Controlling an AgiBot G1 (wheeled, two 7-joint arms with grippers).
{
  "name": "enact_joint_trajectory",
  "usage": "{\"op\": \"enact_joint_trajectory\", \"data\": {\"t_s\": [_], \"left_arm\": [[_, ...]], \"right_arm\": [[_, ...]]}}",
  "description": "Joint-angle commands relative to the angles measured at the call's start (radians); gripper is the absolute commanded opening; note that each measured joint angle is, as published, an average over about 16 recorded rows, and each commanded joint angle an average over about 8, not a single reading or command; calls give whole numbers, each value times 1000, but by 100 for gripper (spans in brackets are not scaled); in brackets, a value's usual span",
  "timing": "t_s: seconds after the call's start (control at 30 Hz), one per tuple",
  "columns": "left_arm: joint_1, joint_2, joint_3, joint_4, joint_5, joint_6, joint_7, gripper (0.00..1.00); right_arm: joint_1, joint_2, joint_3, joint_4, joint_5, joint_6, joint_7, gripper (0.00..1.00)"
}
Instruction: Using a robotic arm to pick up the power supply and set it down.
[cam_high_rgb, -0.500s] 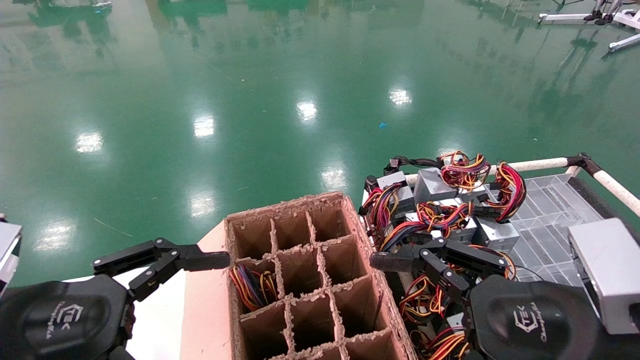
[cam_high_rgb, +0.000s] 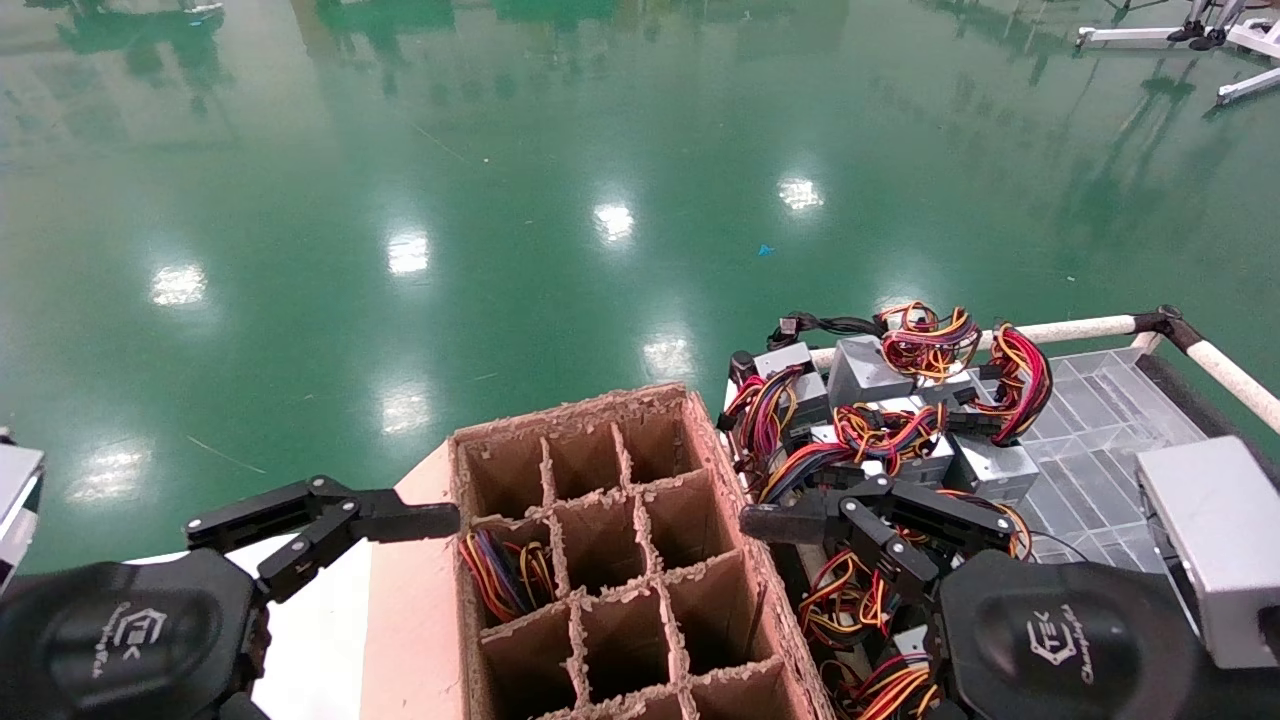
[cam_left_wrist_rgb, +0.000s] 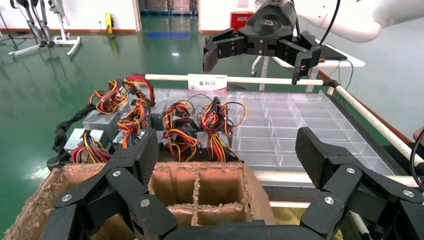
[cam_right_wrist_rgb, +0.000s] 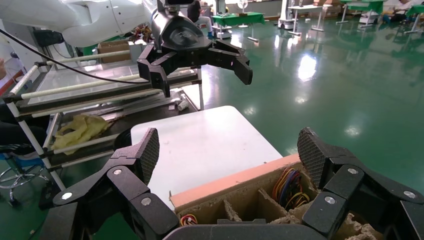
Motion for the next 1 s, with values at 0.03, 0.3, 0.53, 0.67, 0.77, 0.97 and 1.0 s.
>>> {"op": "enact_joint_trajectory", "data": {"t_s": [0.03, 0.3, 0.53, 0.67, 0.77, 0.97, 1.0], "left_arm": [[0, 0, 0, 0, 0, 0, 0, 100], [0, 0, 0, 0, 0, 0, 0, 86], [0, 0, 0, 0, 0, 0, 0, 0], [0, 0, 0, 0, 0, 0, 0, 0], [0, 0, 0, 0, 0, 0, 0, 0], [0, 0, 0, 0, 0, 0, 0, 0], [0, 0, 0, 0, 0, 0, 0, 0]], "right_arm": [[0, 0, 0, 0, 0, 0, 0, 100], [0, 0, 0, 0, 0, 0, 0, 100], [0, 0, 0, 0, 0, 0, 0, 100], [0, 0, 0, 0, 0, 0, 0, 100], [0, 0, 0, 0, 0, 0, 0, 100], [0, 0, 0, 0, 0, 0, 0, 100], [0, 0, 0, 0, 0, 0, 0, 100]]}}
